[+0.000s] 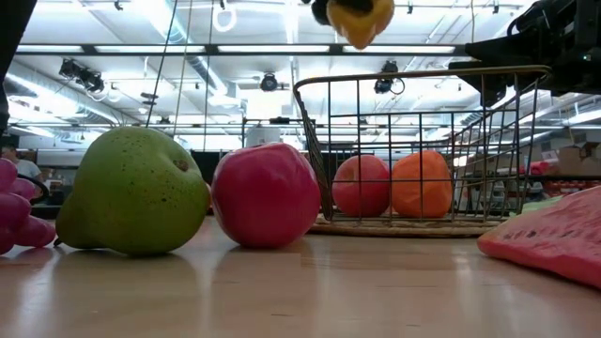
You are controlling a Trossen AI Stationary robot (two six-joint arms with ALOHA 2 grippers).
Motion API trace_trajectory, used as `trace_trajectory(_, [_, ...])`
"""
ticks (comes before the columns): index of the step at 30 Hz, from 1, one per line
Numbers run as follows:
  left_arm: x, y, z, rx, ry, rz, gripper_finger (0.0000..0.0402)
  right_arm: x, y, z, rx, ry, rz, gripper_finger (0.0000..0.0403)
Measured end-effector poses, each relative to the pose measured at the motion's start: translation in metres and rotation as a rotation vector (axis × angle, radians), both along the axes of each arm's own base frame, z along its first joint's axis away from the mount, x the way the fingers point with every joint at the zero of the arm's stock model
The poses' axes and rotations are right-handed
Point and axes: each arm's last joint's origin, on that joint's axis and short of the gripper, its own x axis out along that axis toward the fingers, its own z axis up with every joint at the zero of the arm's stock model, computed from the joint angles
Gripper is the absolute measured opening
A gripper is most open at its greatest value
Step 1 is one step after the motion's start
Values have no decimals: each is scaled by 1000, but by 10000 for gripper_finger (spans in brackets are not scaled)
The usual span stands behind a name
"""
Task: Build produce basket
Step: Put the yellow bell pepper into the wire basket
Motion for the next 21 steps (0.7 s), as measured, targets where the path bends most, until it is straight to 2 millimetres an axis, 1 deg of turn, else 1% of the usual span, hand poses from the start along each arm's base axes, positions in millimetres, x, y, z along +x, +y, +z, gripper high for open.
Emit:
trace_trajectory(7, [7, 0, 9, 30, -119, -22, 352, 0, 0, 0, 0, 0, 0, 231])
trace_trajectory(10, [8, 1, 11, 83, -141, -55, 352, 0, 0, 0, 0, 0, 0, 231])
trace_trajectory(17, [7, 4, 9, 414, -98, -214, 352, 0, 0, 0, 0, 0, 0, 231])
trace_trajectory(21, [6, 0, 8, 628, -66, -359, 353, 0, 0, 0, 0, 0, -1, 231])
